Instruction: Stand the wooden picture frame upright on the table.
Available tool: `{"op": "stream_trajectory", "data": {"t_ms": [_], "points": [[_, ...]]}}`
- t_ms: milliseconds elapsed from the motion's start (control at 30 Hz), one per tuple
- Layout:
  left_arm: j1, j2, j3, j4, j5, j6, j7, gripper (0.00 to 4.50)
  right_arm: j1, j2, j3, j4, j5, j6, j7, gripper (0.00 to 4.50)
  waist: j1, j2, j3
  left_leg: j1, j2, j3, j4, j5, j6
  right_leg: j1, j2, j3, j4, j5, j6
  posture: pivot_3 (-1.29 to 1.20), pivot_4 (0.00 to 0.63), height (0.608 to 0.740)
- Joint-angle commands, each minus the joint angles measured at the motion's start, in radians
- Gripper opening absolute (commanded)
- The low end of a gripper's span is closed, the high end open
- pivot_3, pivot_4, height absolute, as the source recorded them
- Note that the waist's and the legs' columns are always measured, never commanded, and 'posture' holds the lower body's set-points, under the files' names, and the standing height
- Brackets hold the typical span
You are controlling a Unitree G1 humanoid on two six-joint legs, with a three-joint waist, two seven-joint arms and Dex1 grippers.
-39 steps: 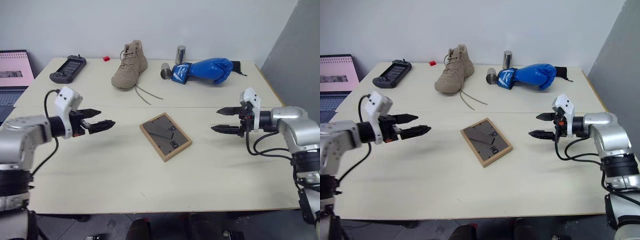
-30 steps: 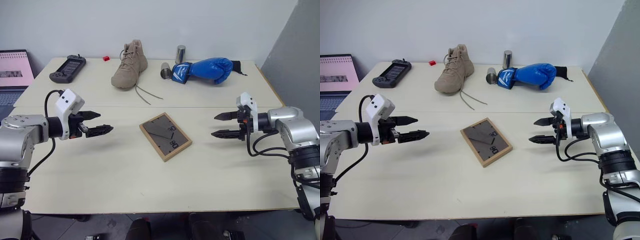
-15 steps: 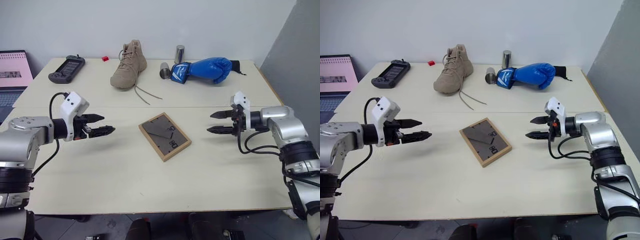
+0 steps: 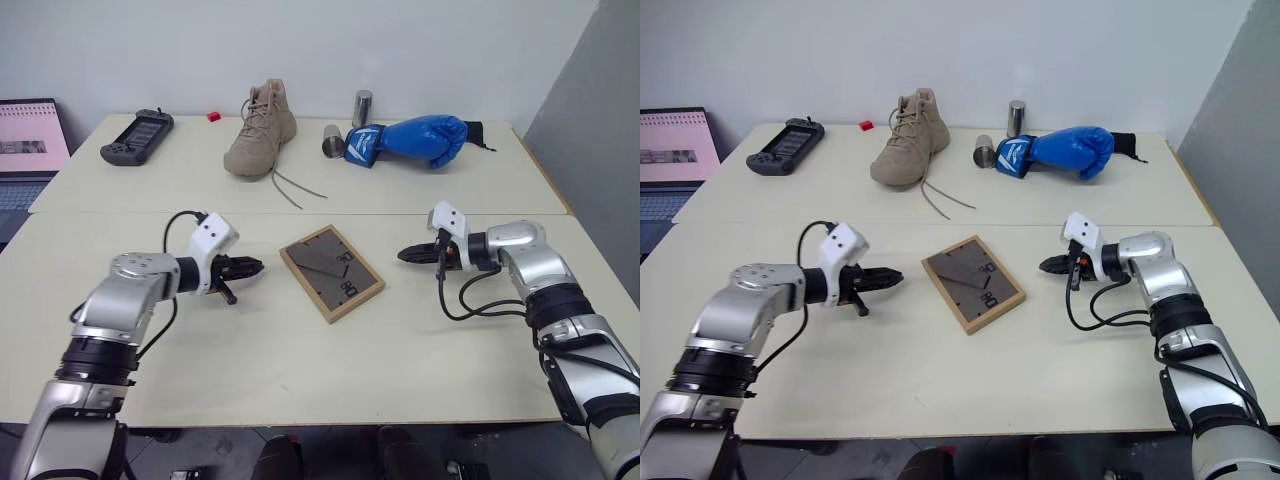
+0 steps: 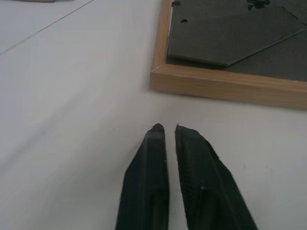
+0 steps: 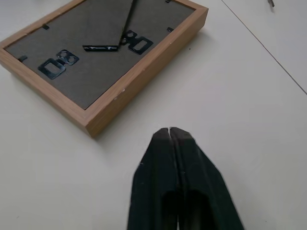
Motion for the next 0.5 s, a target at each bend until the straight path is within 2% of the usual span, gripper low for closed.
{"op": "stream_trajectory", "data": {"t_ms": [33, 167, 267, 500], "points": [[-0.057, -0.041, -0.018, 0.063, 0.034, -0.065, 0.004, 0.03, 0.013, 0.014, 0.008, -0.046, -0.017, -0.037, -0.003, 0.00, 0.000, 0.000, 0.000, 0.000, 0.000, 0.000, 0.000, 0.000, 0.000, 0.000, 0.000, 0.000, 0.001, 0.000, 0.000, 0.00, 0.150, 0.740], [-0.122, -0.093, -0.050, 0.175, 0.079, -0.124, 0.012, 0.03, 0.062, 0.024, 0.035, -0.131, -0.026, -0.012, 0.018, 0.00, 0.001, 0.000, 0.000, 0.000, 0.000, -0.001, 0.000, 0.000, 0.000, 0.000, 0.000, -0.001, 0.001, 0.000, 0.000, 0.00, 0.150, 0.740], [-0.195, -0.156, -0.100, 0.288, 0.135, -0.177, 0.015, 0.03, 0.122, 0.023, 0.063, -0.269, -0.001, 0.045, 0.069, 0.00, 0.004, 0.000, 0.000, 0.000, 0.000, -0.001, 0.000, 0.000, 0.000, 0.000, 0.000, -0.001, 0.001, 0.000, 0.000, 0.00, 0.150, 0.740], [-0.276, -0.222, -0.100, 0.407, 0.176, -0.237, 0.009, 0.03, 0.182, 0.027, 0.060, -0.450, 0.048, 0.186, 0.078, 0.00, 0.005, 0.000, 0.000, 0.000, -0.001, -0.002, 0.001, 0.001, 0.000, 0.001, 0.000, -0.002, 0.002, 0.000, 0.000, 0.00, 0.150, 0.740]]}}
